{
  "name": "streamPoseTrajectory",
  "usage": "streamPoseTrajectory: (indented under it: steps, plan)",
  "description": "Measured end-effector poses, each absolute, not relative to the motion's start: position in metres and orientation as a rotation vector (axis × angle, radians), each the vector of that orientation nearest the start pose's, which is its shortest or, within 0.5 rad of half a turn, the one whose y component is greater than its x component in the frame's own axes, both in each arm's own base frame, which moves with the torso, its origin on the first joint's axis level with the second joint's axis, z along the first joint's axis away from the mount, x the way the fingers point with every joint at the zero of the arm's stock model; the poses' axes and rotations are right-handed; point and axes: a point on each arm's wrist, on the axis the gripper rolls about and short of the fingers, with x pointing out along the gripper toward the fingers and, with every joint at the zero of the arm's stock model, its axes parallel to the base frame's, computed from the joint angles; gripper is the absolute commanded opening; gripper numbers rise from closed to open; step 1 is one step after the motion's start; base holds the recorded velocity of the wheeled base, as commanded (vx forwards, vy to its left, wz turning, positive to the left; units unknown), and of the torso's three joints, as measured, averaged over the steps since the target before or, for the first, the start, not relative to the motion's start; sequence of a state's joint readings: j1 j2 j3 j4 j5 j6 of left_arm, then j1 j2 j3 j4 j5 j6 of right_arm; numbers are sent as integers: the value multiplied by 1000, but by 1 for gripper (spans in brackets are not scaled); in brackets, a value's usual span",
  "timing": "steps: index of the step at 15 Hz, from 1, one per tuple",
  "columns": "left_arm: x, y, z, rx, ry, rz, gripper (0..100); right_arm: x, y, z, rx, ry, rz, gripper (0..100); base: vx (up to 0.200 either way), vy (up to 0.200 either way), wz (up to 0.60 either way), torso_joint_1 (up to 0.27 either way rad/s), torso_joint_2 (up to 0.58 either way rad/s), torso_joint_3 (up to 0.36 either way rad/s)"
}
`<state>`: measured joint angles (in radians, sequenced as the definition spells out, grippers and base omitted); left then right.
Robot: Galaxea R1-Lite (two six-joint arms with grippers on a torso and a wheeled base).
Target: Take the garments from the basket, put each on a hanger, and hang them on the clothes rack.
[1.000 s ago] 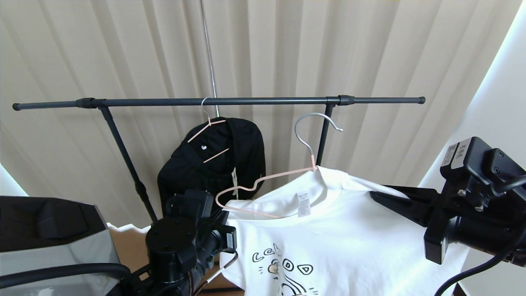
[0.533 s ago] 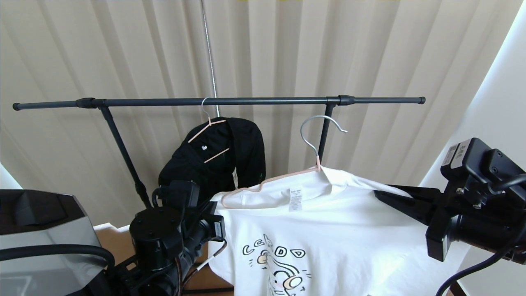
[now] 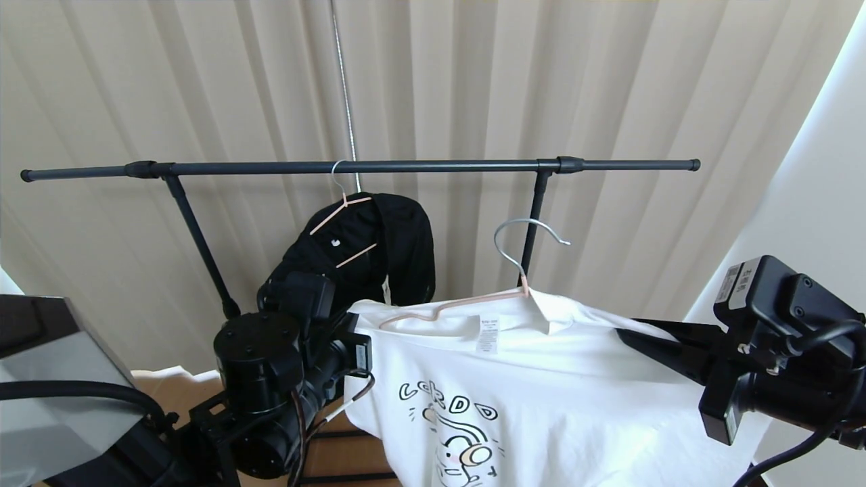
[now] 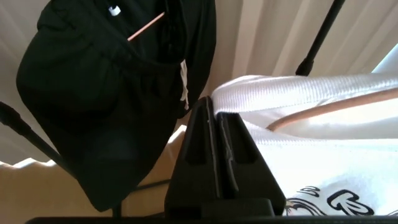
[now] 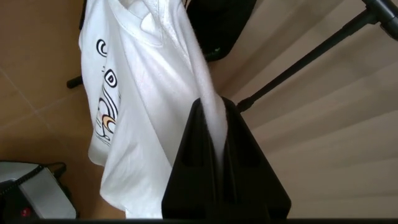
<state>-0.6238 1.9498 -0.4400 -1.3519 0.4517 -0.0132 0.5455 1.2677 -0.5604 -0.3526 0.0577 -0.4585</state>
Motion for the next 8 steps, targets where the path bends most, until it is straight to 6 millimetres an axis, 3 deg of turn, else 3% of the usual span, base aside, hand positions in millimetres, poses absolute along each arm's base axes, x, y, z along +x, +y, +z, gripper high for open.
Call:
streamPoseTrajectory:
  steps: [4,8]
  plan:
    - [248,-174,117,96,152,-195,0,168,104,195,-490,183,660,0,0,0,0,0,0,0]
    - [236,-184,145,98,143,-244,0,181,112,188,-360,171,636,0,0,0,0,0,0,0]
